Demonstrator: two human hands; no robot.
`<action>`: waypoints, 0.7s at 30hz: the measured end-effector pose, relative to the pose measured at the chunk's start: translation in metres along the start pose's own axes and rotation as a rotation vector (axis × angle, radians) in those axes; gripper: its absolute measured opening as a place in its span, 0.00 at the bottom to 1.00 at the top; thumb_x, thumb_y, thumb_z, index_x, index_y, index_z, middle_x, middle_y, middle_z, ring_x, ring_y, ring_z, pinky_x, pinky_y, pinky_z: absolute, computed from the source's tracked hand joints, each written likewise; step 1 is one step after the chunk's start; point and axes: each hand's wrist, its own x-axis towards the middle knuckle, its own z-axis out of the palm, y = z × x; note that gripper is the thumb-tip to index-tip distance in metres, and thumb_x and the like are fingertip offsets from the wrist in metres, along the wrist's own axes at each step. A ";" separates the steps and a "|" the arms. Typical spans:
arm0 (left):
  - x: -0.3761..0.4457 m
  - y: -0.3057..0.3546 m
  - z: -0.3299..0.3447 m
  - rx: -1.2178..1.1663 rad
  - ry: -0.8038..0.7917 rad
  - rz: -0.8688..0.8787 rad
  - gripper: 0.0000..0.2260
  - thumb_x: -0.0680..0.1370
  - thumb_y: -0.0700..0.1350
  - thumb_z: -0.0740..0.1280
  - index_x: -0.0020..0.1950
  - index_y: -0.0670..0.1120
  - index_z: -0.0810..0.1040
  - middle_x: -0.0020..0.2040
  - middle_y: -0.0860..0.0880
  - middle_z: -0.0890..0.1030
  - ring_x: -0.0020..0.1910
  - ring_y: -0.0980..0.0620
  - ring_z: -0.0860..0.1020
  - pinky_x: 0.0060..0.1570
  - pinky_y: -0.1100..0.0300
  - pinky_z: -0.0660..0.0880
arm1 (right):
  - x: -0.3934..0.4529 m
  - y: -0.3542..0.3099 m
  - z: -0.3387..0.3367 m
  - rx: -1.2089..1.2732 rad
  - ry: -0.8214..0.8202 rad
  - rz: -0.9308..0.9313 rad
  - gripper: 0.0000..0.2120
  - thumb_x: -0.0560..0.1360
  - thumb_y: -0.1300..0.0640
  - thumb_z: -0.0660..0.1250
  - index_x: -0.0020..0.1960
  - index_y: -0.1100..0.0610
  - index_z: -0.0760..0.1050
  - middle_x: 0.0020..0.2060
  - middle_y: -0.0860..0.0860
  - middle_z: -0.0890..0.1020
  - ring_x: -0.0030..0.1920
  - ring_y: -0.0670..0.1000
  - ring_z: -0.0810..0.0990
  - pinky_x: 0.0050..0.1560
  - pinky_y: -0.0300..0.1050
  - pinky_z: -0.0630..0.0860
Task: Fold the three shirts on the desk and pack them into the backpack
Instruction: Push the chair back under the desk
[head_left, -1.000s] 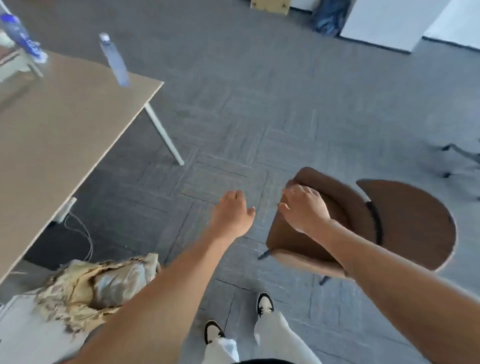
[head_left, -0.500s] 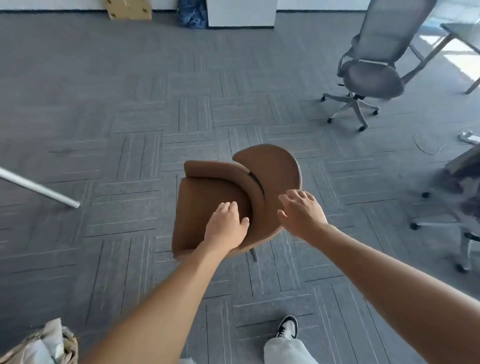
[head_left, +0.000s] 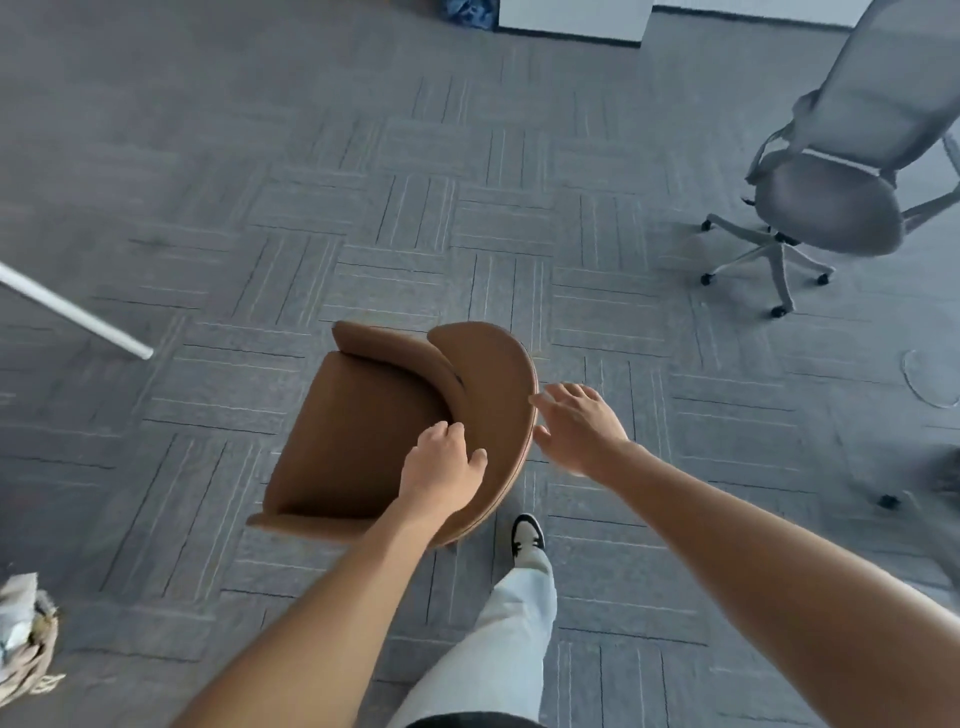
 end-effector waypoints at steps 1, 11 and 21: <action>0.014 0.007 0.002 -0.025 0.008 -0.022 0.25 0.85 0.56 0.59 0.77 0.42 0.68 0.75 0.44 0.71 0.75 0.44 0.67 0.70 0.47 0.69 | 0.015 0.009 -0.003 -0.006 -0.005 -0.028 0.20 0.84 0.46 0.60 0.74 0.51 0.71 0.72 0.52 0.75 0.74 0.54 0.70 0.78 0.51 0.62; 0.124 0.053 0.001 -0.240 0.048 -0.330 0.25 0.85 0.56 0.58 0.80 0.47 0.65 0.75 0.45 0.70 0.73 0.45 0.69 0.68 0.46 0.71 | 0.153 0.077 -0.017 -0.129 -0.193 -0.301 0.22 0.86 0.46 0.57 0.78 0.50 0.67 0.77 0.52 0.70 0.79 0.54 0.65 0.81 0.52 0.58; 0.123 0.062 0.038 -0.479 0.156 -0.790 0.23 0.84 0.56 0.59 0.76 0.47 0.70 0.68 0.45 0.75 0.69 0.44 0.72 0.64 0.45 0.73 | 0.228 0.085 0.016 -0.256 -0.389 -0.749 0.24 0.85 0.45 0.56 0.78 0.54 0.66 0.81 0.56 0.62 0.83 0.56 0.55 0.83 0.56 0.52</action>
